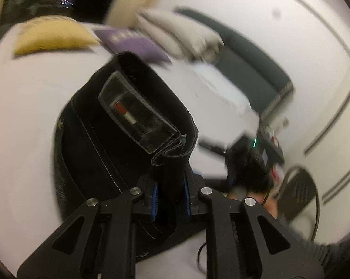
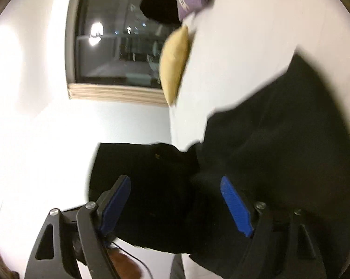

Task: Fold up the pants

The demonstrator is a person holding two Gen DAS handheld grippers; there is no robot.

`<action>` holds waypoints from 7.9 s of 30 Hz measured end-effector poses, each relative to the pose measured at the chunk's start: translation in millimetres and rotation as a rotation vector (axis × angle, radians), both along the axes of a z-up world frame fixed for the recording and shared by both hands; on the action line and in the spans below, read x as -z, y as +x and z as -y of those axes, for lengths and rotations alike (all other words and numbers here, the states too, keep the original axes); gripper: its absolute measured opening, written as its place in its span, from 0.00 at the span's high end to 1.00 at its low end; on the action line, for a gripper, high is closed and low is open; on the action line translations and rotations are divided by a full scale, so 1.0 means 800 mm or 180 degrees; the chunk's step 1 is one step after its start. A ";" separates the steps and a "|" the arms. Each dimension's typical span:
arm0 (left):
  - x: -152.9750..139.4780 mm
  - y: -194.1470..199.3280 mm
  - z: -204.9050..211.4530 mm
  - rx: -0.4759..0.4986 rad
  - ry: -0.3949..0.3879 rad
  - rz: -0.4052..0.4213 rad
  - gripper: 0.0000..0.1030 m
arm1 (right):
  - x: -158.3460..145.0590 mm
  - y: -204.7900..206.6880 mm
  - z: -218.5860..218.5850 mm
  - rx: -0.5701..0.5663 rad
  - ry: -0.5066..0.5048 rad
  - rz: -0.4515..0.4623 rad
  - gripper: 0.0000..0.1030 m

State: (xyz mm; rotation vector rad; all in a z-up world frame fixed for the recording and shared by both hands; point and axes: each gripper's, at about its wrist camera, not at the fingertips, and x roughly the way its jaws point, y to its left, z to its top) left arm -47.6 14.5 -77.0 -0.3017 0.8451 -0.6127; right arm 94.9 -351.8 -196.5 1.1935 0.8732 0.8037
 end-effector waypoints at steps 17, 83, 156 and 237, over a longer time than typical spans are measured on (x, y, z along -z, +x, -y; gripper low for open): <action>0.066 -0.012 0.212 0.0730 0.0879 -0.0124 0.85 | 0.035 0.016 0.057 -0.0208 -0.0376 -0.0439 0.22; 0.133 0.015 0.047 -0.0131 0.1030 -0.0693 0.36 | -0.032 0.051 -0.037 -0.0458 -0.1953 0.0107 0.37; 0.118 0.148 -0.081 -0.0450 0.0690 -0.0983 0.49 | 0.012 0.027 -0.019 0.0114 -0.2343 -0.0352 0.47; -0.074 -0.134 -0.069 -0.1685 0.1656 0.0028 0.00 | -0.259 -0.201 -0.136 0.1140 -0.4196 0.0972 0.00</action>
